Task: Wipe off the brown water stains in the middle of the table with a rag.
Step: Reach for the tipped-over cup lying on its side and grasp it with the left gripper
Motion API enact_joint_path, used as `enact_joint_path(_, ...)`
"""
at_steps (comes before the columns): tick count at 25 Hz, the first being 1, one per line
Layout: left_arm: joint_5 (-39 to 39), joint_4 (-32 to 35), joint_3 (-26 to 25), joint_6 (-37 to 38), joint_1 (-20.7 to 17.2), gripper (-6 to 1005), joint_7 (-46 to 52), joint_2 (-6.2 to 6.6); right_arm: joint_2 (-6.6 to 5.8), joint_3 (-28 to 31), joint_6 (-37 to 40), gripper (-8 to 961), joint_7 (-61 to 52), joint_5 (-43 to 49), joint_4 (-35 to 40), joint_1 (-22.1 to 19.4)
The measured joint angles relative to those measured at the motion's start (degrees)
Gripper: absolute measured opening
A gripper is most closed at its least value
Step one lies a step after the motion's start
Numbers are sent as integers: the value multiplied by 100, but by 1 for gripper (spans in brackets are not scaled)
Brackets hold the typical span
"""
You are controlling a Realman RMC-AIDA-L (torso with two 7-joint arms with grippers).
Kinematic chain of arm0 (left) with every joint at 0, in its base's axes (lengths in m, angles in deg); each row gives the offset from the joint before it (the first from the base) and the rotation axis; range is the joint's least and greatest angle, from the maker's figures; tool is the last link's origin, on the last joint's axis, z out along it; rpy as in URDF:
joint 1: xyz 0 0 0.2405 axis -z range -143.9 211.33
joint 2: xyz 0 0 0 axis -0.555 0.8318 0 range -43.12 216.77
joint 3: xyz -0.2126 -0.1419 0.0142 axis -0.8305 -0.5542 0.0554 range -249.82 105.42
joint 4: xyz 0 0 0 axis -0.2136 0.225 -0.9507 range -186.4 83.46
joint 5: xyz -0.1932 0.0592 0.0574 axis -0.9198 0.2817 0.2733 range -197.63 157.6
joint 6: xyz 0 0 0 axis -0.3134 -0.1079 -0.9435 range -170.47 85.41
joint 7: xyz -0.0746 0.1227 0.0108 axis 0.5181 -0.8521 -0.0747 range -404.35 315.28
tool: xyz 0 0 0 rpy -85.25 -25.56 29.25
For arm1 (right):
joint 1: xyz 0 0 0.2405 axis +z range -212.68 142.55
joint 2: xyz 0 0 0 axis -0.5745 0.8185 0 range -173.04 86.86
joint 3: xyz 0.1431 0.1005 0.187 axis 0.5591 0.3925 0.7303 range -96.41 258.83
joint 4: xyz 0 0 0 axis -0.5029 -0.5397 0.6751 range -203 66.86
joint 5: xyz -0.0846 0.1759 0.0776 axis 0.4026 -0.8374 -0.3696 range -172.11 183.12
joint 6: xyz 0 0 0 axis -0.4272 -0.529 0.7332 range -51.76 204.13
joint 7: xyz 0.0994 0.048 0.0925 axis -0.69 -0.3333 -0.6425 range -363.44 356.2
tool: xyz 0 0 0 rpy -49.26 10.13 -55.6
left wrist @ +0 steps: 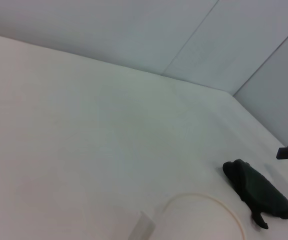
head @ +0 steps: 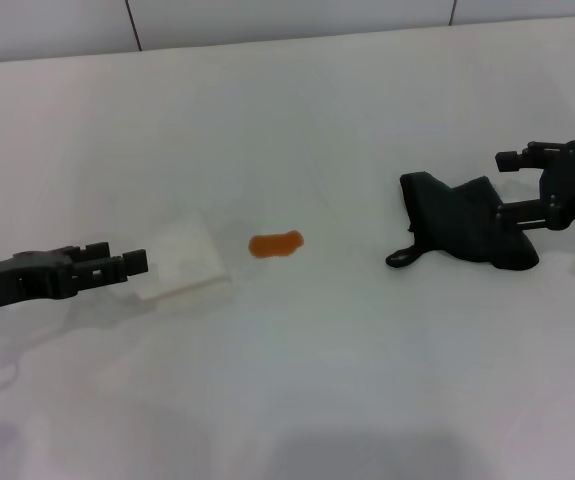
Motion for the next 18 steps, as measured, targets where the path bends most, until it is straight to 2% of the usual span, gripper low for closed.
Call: enact_joint_path(18,23,4,0,43,54,869,-1,10,0,0,2,858,0,10,0,2)
